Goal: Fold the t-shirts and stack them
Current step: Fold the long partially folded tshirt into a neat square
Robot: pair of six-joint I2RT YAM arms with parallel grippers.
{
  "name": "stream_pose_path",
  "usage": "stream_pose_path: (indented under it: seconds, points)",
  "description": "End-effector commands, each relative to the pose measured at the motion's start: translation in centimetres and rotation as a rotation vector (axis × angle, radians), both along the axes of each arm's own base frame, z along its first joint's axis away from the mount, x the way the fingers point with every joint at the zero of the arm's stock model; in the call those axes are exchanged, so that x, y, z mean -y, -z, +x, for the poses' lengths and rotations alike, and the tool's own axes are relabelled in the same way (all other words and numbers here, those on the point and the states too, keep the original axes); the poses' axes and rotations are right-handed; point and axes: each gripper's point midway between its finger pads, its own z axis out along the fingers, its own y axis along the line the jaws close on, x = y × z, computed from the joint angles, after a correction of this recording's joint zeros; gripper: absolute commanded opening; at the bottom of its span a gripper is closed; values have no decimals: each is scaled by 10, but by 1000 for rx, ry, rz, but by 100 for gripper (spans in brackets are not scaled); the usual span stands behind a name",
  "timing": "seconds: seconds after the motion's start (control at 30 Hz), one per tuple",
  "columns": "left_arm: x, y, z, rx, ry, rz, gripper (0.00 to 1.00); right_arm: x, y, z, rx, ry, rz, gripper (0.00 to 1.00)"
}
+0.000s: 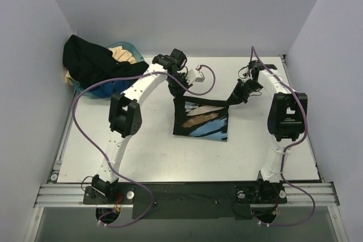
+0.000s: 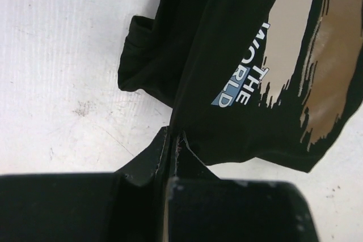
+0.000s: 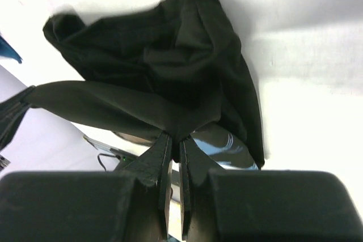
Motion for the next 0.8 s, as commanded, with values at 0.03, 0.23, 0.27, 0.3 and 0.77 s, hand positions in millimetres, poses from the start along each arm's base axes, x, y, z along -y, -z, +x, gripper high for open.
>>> stream_pose_path:
  seconds: [0.03, 0.23, 0.27, 0.3, 0.77]
  points:
    - [3, -4, 37, 102, -86, -42, 0, 16, 6, 29, 18, 73, -67, 0]
    - [32, -33, 40, 152, -44, -176, 0, 36, -9, 38, 73, 136, -114, 0]
    - [37, -36, 40, 157, -40, -193, 0, 40, -8, 40, 82, 152, -124, 0]
    - [43, -39, 37, 152, -28, -214, 0, 42, -8, 39, 82, 165, -126, 0]
    - [88, -41, 73, 317, -105, -296, 16, 87, -5, 66, 160, 373, -223, 1]
